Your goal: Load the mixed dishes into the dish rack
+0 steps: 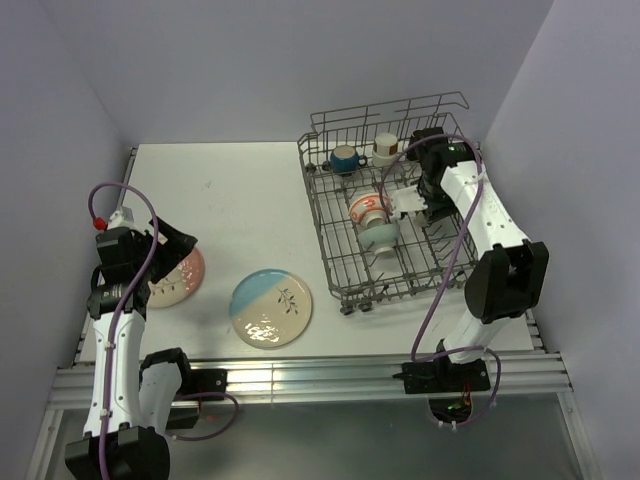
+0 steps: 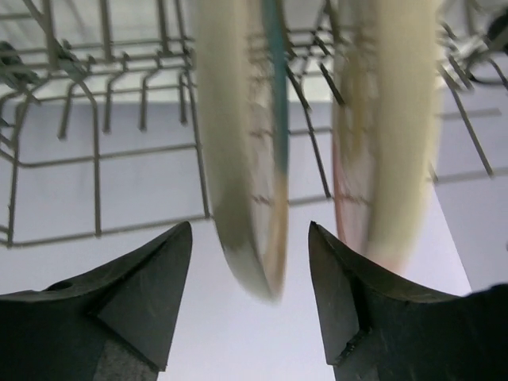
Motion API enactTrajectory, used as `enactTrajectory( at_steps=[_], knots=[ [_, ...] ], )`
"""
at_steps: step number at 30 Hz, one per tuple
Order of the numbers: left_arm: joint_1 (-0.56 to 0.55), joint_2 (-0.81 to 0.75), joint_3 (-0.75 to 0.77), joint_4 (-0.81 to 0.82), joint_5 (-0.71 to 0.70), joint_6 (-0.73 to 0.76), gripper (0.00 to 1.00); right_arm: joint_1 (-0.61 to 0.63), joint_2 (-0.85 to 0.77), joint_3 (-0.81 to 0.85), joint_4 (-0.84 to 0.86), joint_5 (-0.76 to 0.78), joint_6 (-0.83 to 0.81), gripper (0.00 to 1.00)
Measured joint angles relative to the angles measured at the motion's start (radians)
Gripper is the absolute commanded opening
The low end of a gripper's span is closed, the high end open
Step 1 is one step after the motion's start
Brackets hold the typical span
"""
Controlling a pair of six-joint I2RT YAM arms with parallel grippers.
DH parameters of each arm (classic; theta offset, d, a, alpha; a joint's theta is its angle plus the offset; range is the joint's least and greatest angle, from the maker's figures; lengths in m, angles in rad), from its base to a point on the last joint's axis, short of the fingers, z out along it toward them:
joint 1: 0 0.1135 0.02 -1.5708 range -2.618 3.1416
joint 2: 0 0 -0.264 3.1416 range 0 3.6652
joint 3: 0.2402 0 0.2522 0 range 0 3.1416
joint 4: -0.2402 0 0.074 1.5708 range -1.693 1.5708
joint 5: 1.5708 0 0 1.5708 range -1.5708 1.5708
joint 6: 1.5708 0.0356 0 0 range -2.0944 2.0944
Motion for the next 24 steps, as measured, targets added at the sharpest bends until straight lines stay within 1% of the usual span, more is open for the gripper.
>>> enactTrajectory(
  at_steps=[3,7,11,15,17,19,20,22,24],
  knots=[
    [0.0,0.0,0.0,0.0,0.005,-0.003,0.87,0.0,-0.008,0.064,-0.027,-0.006,0.007,0.7],
    [0.0,0.014,0.0,0.002,0.036,-0.007,0.87,0.005,-0.043,0.089,-0.066,-0.024,0.007,0.7],
    [0.0,0.047,0.0,0.005,0.117,-0.006,0.86,0.039,-0.091,0.15,-0.097,-0.073,0.017,0.7],
    [0.0,0.092,0.001,-0.004,0.211,-0.003,0.83,0.1,-0.163,0.218,-0.098,-0.175,0.074,0.7],
    [-0.001,0.108,0.003,-0.025,0.239,-0.001,0.82,0.138,-0.204,0.227,-0.085,-0.258,0.14,0.71],
    [-0.011,0.117,0.009,-0.058,0.251,0.001,0.8,0.183,-0.23,0.233,-0.06,-0.36,0.24,0.74],
    [-0.024,0.118,0.014,-0.076,0.249,-0.002,0.8,0.206,-0.237,0.232,-0.04,-0.422,0.305,0.75],
    [-0.07,0.117,0.027,-0.108,0.237,-0.011,0.77,0.258,-0.245,0.22,0.029,-0.566,0.461,0.75],
    [-0.138,0.116,0.035,-0.13,0.201,-0.038,0.75,0.305,-0.259,0.156,0.147,-0.743,0.65,0.75]
  ],
)
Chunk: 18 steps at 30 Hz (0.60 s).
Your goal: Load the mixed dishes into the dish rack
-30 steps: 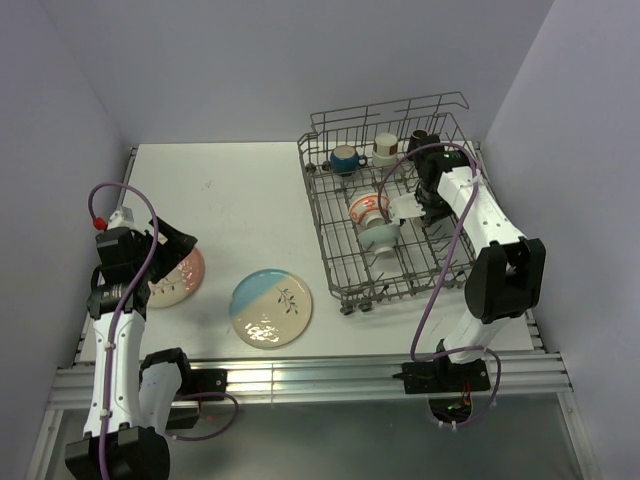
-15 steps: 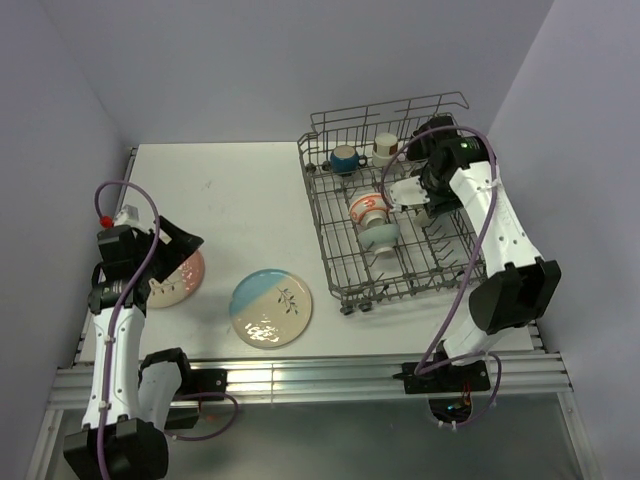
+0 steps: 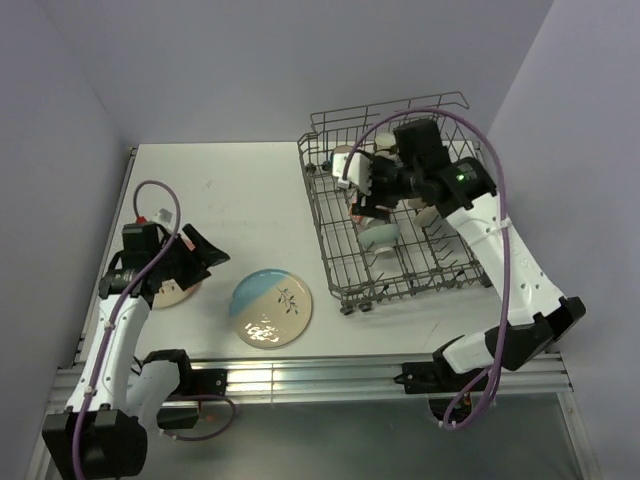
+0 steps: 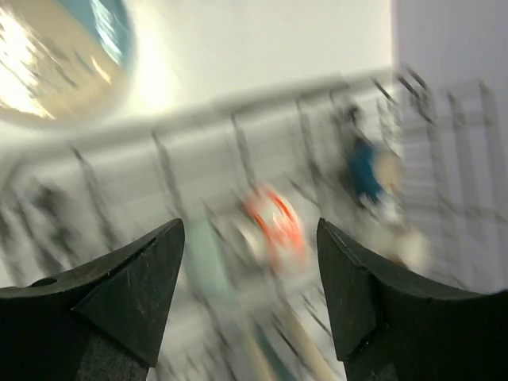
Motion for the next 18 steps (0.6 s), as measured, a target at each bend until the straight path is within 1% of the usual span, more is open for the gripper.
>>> enactTrajectory(
  at_steps=[1,3,4,5,6,10,14,18],
  knots=[
    [-0.044,-0.001,0.004,-0.016,-0.027,-0.02,0.74,0.027,-0.01,-0.045,0.053,-0.066,0.08,0.74],
    [-0.149,-0.004,0.01,-0.063,-0.098,-0.077,0.67,0.085,-0.024,-0.159,0.183,-0.19,0.251,0.73],
    [-0.19,-0.009,0.011,-0.084,-0.131,-0.107,0.66,0.119,-0.024,-0.211,0.231,-0.237,0.319,0.73],
    [-0.233,-0.016,0.011,-0.113,-0.159,-0.144,0.6,0.158,-0.018,-0.254,0.274,-0.268,0.379,0.72],
    [-0.275,-0.029,0.009,-0.143,-0.192,-0.195,0.58,0.193,-0.006,-0.286,0.306,-0.296,0.427,0.72],
    [-0.384,-0.112,-0.044,-0.217,-0.28,-0.385,0.56,0.303,0.051,-0.325,0.386,-0.372,0.557,0.71],
    [-0.462,-0.152,-0.118,-0.275,-0.342,-0.531,0.55,0.319,0.067,-0.325,0.449,-0.415,0.631,0.71],
    [-0.512,-0.091,-0.137,-0.294,-0.383,-0.597,0.54,0.317,0.068,-0.325,0.489,-0.445,0.666,0.7]
  ],
)
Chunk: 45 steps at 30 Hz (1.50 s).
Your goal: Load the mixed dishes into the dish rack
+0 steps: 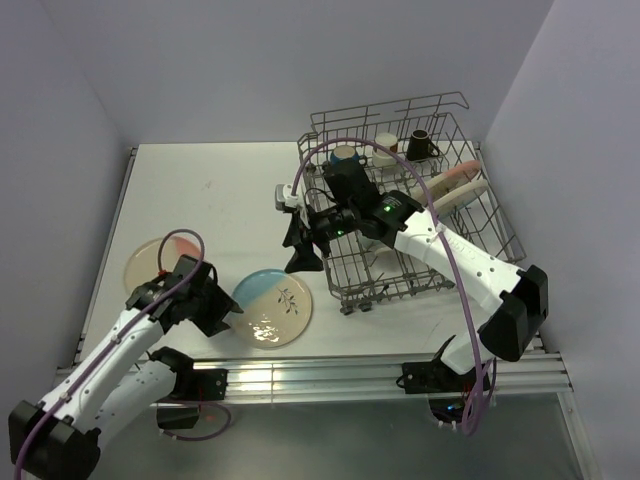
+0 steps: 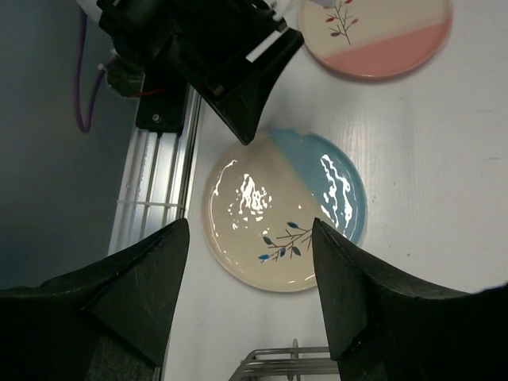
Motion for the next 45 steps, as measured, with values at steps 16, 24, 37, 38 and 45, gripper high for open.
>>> enactTrajectory(
  at_steps=[16,24,37,38,45],
  knots=[
    [-0.133,0.245,-0.132,0.165,-0.049,-0.079,0.21,0.0,0.0,-0.052,0.046,-0.053,0.033,0.69],
    [-0.165,0.232,-0.146,0.275,-0.057,-0.128,0.0,0.0,0.0,-0.052,0.045,-0.081,0.022,0.69],
    [-0.069,0.086,-0.122,0.221,-0.08,-0.113,0.0,0.124,0.001,-0.061,-0.211,-0.002,-0.581,0.71],
    [-0.05,0.086,-0.119,0.224,-0.07,-0.106,0.0,0.15,0.001,-0.074,-0.198,0.029,-0.581,0.71],
    [0.107,0.086,-0.094,0.25,0.025,-0.048,0.0,0.335,0.075,-0.155,0.006,0.281,-0.455,0.79]
  ],
)
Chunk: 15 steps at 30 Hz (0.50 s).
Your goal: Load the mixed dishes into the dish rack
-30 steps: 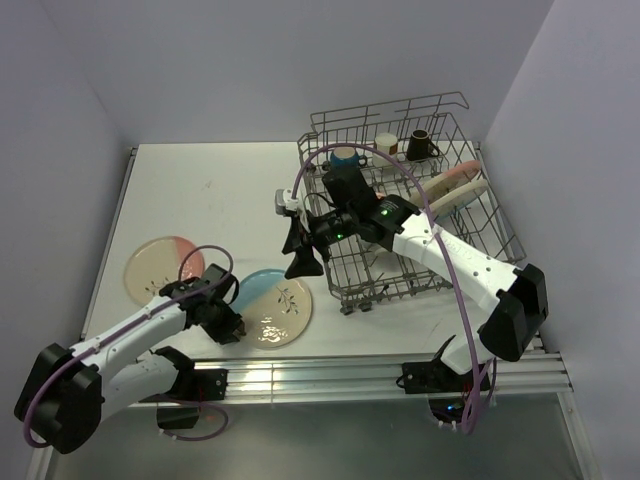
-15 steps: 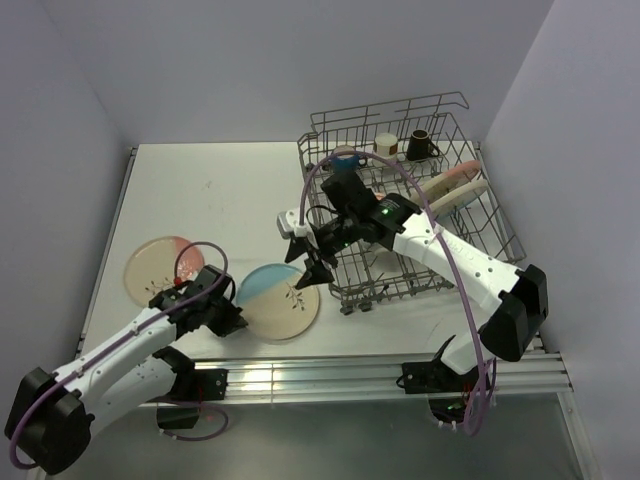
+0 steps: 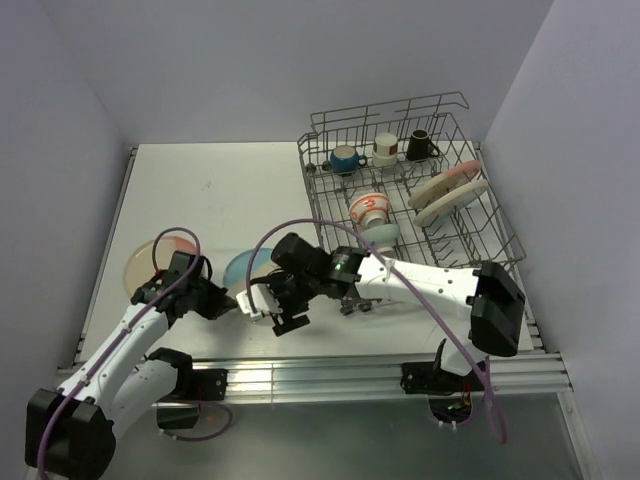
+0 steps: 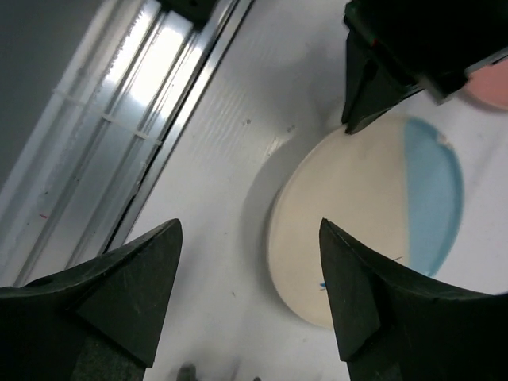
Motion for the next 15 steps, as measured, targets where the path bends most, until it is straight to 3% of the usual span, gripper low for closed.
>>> enactTrajectory(
  at_steps=[7,15],
  knots=[
    [0.133,-0.002,0.01,0.011,0.114,0.063,0.0,0.108,0.066,-0.182,0.334,0.326,0.192,0.77],
    [0.192,-0.009,0.01,0.04,0.231,0.082,0.0,0.131,0.209,-0.206,0.626,0.637,0.272,0.75]
  ],
)
